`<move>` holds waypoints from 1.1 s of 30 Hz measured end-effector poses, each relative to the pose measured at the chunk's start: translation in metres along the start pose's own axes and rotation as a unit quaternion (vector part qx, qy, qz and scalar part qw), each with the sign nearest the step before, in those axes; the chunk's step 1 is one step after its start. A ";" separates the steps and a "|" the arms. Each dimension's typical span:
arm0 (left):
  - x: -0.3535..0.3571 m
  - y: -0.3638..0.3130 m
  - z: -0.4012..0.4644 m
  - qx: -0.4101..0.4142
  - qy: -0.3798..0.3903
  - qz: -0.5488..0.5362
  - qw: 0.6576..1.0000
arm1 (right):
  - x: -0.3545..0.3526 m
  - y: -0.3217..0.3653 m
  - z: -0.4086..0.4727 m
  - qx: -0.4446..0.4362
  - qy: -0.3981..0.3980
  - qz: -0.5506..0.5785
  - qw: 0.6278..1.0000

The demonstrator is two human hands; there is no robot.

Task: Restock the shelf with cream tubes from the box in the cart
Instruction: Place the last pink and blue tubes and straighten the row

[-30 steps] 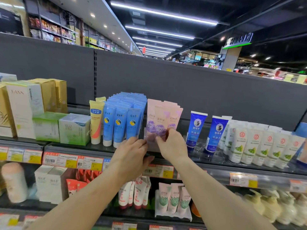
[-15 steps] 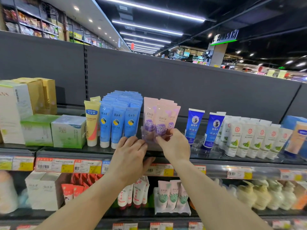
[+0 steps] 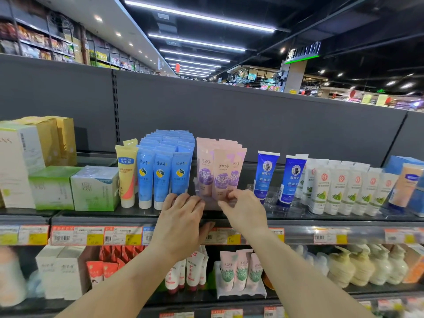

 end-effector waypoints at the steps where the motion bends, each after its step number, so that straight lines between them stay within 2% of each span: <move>1: 0.001 0.000 -0.001 -0.005 0.008 -0.003 1.000 | 0.000 -0.001 -0.001 -0.010 0.006 0.002 1.000; 6: 0.001 -0.005 -0.002 -0.008 0.012 -0.014 1.000 | -0.006 -0.003 -0.005 -0.055 0.000 -0.006 0.998; 22: 0.005 -0.008 -0.008 -0.022 0.026 -0.012 0.999 | -0.011 -0.015 -0.015 -0.091 -0.010 0.017 0.996; 28: -0.001 -0.027 0.001 -0.018 -0.054 -0.058 0.997 | -0.030 -0.055 -0.018 -0.090 -0.096 0.004 0.991; 33: 0.003 -0.083 0.020 0.024 -0.047 -0.082 0.995 | -0.066 -0.107 -0.017 -0.054 -0.127 -0.081 0.987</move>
Point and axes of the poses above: each hand's wrist, its own z-axis towards the middle knuckle, its own x-axis out of the palm, y = z × x, the point moved 4 cm from there along z, towards the middle knuckle, and after that the axes turned 6 degrees about -y, right-handed, at the moved point
